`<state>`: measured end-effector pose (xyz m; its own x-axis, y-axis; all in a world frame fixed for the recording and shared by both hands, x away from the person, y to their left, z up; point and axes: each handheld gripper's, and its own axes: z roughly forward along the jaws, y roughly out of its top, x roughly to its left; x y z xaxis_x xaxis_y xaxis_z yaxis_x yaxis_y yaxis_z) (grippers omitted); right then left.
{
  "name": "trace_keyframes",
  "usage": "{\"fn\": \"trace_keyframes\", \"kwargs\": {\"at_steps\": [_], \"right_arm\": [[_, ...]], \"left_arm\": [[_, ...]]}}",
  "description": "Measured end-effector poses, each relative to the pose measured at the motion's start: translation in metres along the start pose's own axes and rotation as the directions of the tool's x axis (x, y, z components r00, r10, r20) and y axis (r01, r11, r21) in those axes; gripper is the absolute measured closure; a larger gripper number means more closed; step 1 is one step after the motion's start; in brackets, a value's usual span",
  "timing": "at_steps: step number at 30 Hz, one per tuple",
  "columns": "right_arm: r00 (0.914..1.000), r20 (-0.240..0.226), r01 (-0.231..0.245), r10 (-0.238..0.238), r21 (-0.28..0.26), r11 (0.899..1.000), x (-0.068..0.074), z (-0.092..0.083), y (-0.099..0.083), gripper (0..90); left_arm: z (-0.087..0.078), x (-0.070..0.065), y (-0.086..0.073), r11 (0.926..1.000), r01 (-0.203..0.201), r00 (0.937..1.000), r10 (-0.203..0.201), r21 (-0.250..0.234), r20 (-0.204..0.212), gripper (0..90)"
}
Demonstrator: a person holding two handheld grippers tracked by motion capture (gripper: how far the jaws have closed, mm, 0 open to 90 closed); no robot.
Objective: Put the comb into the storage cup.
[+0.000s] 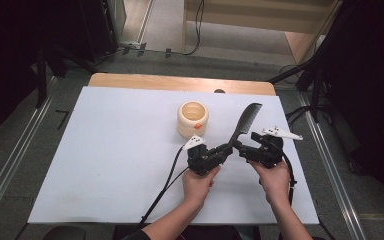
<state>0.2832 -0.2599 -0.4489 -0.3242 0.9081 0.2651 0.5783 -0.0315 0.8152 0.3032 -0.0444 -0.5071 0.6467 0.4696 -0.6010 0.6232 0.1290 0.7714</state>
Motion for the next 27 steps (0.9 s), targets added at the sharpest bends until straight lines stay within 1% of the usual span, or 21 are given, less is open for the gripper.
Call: {"fn": "trace_keyframes", "kwargs": {"at_steps": [6, 8, 10, 12, 13, 18, 22, 25, 27], "right_arm": [[0.9999, 0.000, -0.017, 0.017, 0.000, 1.000, -0.001, 0.005, 0.001, 13.5], [0.9997, -0.002, -0.023, 0.023, 0.002, 1.000, 0.000, 0.007, 0.001, 13.6], [0.9995, -0.008, -0.031, 0.031, 0.004, 1.000, 0.000, 0.009, 0.001, 18.0], [0.9995, -0.010, -0.031, 0.031, 0.005, 1.000, 0.000, 0.010, 0.002, 18.8], [0.9994, -0.013, -0.033, 0.033, 0.010, 0.999, 0.001, 0.011, 0.003, 18.9], [0.9993, -0.018, -0.033, 0.033, 0.021, 0.999, 0.002, 0.017, 0.005, 22.8], [0.9993, -0.019, -0.031, 0.032, 0.042, 0.999, 0.004, 0.022, 0.006, 29.0], [0.9986, -0.021, -0.047, 0.048, 0.056, 0.997, 0.005, 0.024, 0.007, 32.8], [0.9979, -0.021, -0.060, 0.062, 0.062, 0.996, 0.005, 0.026, 0.007, 36.4]], "left_arm": [[0.001, -0.001, -0.001, 1.0000, 0.002, 0.9999, -0.002, -0.006, 0.010, 73.0], [0.002, -0.001, -0.001, 1.0000, 0.005, 1.0000, -0.005, -0.007, 0.007, 73.0], [0.002, -0.001, -0.001, 0.9999, 0.012, 0.9999, -0.011, -0.007, 0.010, 73.0], [0.002, 0.000, -0.001, 0.9997, 0.025, 0.9994, -0.025, -0.006, 0.023, 73.0], [0.002, 0.000, -0.001, 0.9995, 0.032, 0.9993, -0.032, -0.005, 0.021, 73.0], [0.002, 0.000, -0.001, 0.9994, 0.034, 0.9992, -0.034, -0.004, 0.022, 73.0], [0.002, 0.000, -0.001, 0.9992, 0.040, 0.9989, -0.040, -0.006, 0.026, 73.0], [0.002, 0.001, -0.001, 0.9987, 0.052, 0.9983, -0.052, 0.002, 0.027, 72.9], [0.002, 0.001, -0.001, 0.9986, 0.052, 0.9982, -0.052, 0.000, 0.029, 73.0]]}}
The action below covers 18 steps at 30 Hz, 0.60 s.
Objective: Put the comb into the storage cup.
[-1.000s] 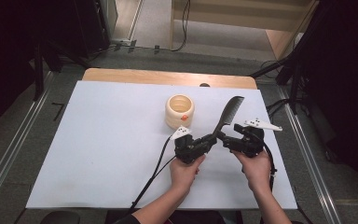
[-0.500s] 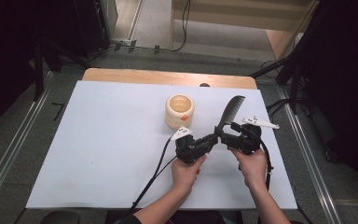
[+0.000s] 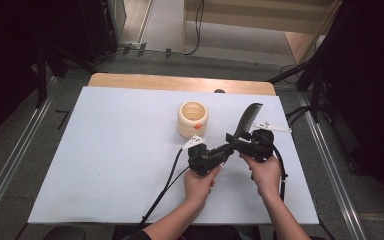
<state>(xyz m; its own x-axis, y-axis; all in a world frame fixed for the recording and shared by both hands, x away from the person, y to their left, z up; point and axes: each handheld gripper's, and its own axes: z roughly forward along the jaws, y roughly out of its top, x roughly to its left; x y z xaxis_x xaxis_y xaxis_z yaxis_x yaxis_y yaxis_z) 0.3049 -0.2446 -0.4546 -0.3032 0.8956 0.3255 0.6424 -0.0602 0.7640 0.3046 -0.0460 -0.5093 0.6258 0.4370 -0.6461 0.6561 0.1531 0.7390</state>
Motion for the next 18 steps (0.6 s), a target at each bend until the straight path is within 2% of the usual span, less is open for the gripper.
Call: {"fn": "trace_keyframes", "kwargs": {"at_steps": [4, 18], "right_arm": [[0.9995, -0.003, -0.032, 0.033, 0.018, 0.999, -0.0008, 0.0014, 0.0009, 42.4], [0.9965, -0.009, -0.083, 0.083, 0.050, 0.995, 0.0007, 0.0034, 0.0020, 54.0]], "left_arm": [[0.0007, 0.0010, 0.0001, 0.9995, 0.031, 0.9994, -0.031, 0.002, 0.014, 72.9], [0.0006, 0.0003, -0.0004, 0.9999, 0.011, 0.9999, -0.011, 0.002, 0.004, 73.0]]}}
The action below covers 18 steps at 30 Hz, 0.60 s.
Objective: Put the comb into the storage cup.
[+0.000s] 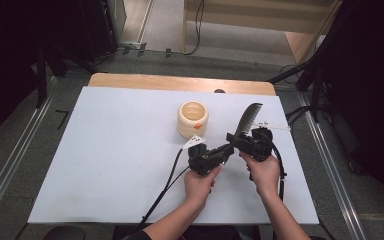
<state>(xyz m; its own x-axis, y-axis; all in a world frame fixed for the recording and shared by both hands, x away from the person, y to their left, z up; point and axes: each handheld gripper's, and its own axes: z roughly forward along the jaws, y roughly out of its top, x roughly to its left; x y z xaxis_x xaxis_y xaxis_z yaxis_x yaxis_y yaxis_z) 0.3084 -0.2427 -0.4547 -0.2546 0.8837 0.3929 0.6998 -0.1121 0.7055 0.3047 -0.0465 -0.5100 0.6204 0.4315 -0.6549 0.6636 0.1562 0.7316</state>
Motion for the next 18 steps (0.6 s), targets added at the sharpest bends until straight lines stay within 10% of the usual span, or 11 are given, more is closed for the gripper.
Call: {"fn": "trace_keyframes", "kwargs": {"at_steps": [18], "right_arm": [[0.9981, -0.014, -0.060, 0.060, 0.025, 0.998, 0.0002, -0.0018, 0.0042, 62.5]], "left_arm": [[0.0014, -0.0005, -0.0022, 0.9997, -0.025, 0.9997, 0.025, 0.007, -0.004, 72.6]]}}
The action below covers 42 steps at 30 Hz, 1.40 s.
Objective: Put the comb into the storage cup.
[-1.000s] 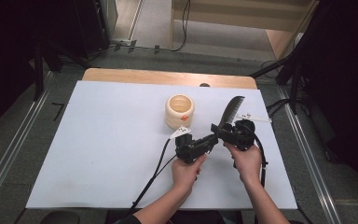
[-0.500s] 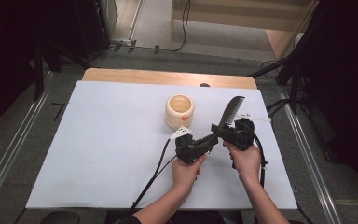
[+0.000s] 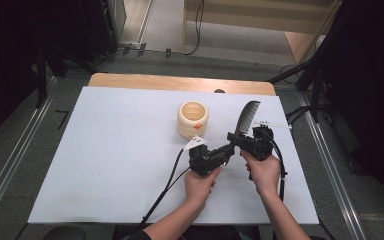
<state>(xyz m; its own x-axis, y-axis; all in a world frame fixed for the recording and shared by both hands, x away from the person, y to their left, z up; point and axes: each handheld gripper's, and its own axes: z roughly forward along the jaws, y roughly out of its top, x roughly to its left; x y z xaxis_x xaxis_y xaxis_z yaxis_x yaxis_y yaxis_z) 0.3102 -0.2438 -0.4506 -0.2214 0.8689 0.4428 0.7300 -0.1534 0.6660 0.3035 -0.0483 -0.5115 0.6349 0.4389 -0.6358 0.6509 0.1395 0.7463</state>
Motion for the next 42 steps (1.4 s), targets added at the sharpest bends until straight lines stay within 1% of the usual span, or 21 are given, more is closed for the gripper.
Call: {"fn": "trace_keyframes", "kwargs": {"at_steps": [8, 12, 13, 16, 18, 19, 24, 25, 27, 29, 31, 32, 36, 38, 39, 40, 42], "right_arm": [[0.9995, -0.020, -0.026, 0.026, 0.008, 1.000, 0.000, 0.000, 0.001, 65.1], [0.9994, -0.024, -0.026, 0.026, 0.013, 1.000, 0.000, 0.000, 0.001, 66.5], [0.9993, -0.026, -0.025, 0.025, 0.014, 1.000, 0.000, 0.000, 0.001, 66.9], [0.9991, -0.034, -0.024, 0.025, 0.017, 1.000, 0.001, 0.000, 0.001, 67.6], [0.9993, -0.032, -0.020, 0.020, 0.017, 1.000, 0.001, 0.000, 0.001, 68.9], [0.9993, -0.031, -0.018, 0.018, 0.018, 1.000, 0.001, 0.000, 0.001, 69.2], [0.9993, -0.031, -0.018, 0.019, 0.022, 1.000, 0.000, 0.000, 0.001, 69.4], [0.9994, -0.030, -0.018, 0.018, 0.021, 1.000, 0.000, 0.000, 0.001, 69.4], [0.9995, -0.028, -0.014, 0.015, 0.021, 1.000, 0.000, 0.000, 0.001, 69.5], [0.9997, -0.024, -0.010, 0.010, 0.021, 1.000, 0.000, 0.000, 0.001, 69.6], [0.9998, -0.021, -0.007, 0.007, 0.021, 1.000, 0.001, 0.001, 0.001, 69.7], [0.9998, -0.019, -0.006, 0.006, 0.022, 1.000, 0.001, 0.001, 0.001, 69.8], [0.9999, -0.014, 0.002, -0.001, 0.021, 1.000, 0.001, 0.000, 0.001, 69.9], [0.9999, -0.010, 0.007, -0.007, 0.021, 1.000, 0.001, 0.000, 0.001, 69.9], [0.9999, -0.008, 0.010, -0.009, 0.023, 1.000, 0.002, 0.000, 0.001, 69.9], [0.9999, -0.008, 0.012, -0.012, 0.022, 1.000, 0.002, 0.000, 0.001, 69.9], [0.9998, -0.009, 0.017, -0.017, 0.020, 1.000, 0.002, 0.000, 0.001, 69.9]], "left_arm": [[0.000, 0.000, 0.000, 1.0000, 0.000, 1.0000, 0.000, 0.009, 0.001, 72.4], [0.000, 0.000, 0.000, 0.9999, 0.002, 1.0000, -0.002, 0.013, 0.002, 72.0], [0.000, 0.000, 0.000, 0.9998, -0.006, 1.0000, 0.006, 0.021, 0.000, 72.0], [0.000, 0.000, 0.000, 0.9997, -0.003, 1.0000, 0.003, 0.025, 0.002, 71.8], [-0.001, 0.000, 0.001, 0.9997, 0.001, 1.0000, -0.001, 0.026, 0.006, 70.5], [-0.002, 0.000, 0.002, 0.9995, 0.003, 1.0000, -0.004, 0.031, 0.006, 68.5], [-0.004, 0.000, 0.005, 0.9988, 0.006, 1.0000, -0.006, 0.048, -0.001, 62.7], [-0.005, 0.000, 0.006, 0.9984, 0.001, 1.0000, -0.001, 0.056, -0.004, 61.2], [-0.006, 0.000, 0.008, 0.9972, 0.007, 1.0000, -0.007, 0.074, -0.002, 59.5], [-0.008, 0.000, 0.009, 0.9964, 0.010, 1.0000, -0.009, 0.085, -0.003, 56.0], [-0.009, 0.000, 0.010, 0.9950, 0.003, 1.0000, -0.002, 0.100, -0.009, 54.0], [-0.010, 0.000, 0.011, 0.9940, -0.001, 1.0000, 0.002, 0.110, -0.009, 53.2], [-0.014, 0.003, 0.015, 0.9892, 0.008, 0.9999, -0.007, 0.147, -0.008, 47.6], [-0.017, 0.004, 0.017, 0.9871, 0.013, 0.9999, -0.011, 0.159, -0.013, 46.9], [-0.018, 0.004, 0.018, 0.9866, 0.017, 0.9998, -0.016, 0.162, -0.011, 45.9], [-0.019, 0.005, 0.018, 0.9854, 0.012, 0.9999, -0.011, 0.170, -0.006, 44.7], [-0.021, 0.006, 0.019, 0.9804, 0.005, 0.9999, -0.007, 0.197, 0.010, 42.1]]}}
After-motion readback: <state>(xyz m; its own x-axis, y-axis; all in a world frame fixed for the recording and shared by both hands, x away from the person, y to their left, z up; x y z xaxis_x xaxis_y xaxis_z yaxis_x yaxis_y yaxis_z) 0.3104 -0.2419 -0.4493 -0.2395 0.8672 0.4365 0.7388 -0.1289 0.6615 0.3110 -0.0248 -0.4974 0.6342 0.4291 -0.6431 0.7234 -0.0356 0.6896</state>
